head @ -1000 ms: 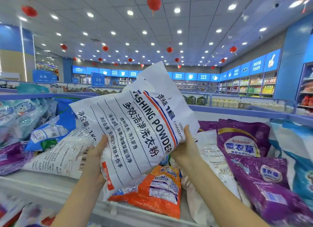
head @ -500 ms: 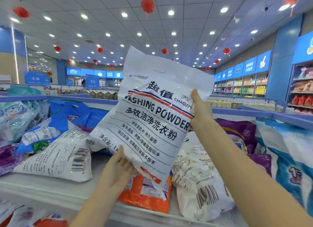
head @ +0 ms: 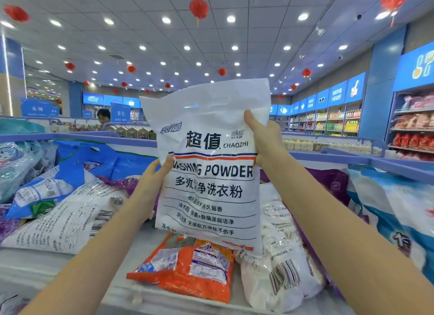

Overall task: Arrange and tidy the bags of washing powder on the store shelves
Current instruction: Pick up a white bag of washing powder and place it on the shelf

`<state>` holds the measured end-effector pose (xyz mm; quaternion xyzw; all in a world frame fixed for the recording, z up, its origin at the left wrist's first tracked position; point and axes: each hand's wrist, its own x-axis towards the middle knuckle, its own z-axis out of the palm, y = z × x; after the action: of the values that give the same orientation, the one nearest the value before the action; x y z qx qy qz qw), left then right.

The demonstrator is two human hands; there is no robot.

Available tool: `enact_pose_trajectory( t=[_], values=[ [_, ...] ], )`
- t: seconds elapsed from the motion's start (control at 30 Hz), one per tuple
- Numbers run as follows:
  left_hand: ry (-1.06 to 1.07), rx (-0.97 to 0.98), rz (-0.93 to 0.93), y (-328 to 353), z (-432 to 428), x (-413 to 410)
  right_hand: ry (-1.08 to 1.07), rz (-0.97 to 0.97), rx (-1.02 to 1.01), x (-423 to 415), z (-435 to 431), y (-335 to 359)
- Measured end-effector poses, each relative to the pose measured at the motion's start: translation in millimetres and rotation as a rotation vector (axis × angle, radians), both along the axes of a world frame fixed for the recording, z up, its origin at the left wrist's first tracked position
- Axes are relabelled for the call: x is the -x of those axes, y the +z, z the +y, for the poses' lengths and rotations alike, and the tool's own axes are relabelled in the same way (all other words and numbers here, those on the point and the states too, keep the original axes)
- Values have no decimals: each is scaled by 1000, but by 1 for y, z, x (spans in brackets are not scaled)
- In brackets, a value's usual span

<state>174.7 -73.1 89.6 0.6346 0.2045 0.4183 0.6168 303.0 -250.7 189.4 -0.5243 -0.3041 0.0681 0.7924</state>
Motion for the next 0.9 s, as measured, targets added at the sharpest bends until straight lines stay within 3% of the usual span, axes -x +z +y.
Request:
enact_pose_trajectory(
  t=[0.13,0.23,0.47,0.67,0.77,0.9],
  values=[
    [-18,103,-86,8,19,-7,-10,-141,13,3,-4,2],
    [78,-27,-212,3,25,-11,-53,-210,49,4,-1,0],
    [208,-354,-303,17,29,-6,-179,11,-12,-9,-1,-1],
    [201,-512,-306,26,34,-6,-294,-78,-52,-9,-2,-2],
    [62,-305,-262,25,41,-5,-300,-103,-59,-9,-1,1],
    [-366,171,-286,5,53,-3,-335,-155,-60,-2,10,-3]
  ],
)
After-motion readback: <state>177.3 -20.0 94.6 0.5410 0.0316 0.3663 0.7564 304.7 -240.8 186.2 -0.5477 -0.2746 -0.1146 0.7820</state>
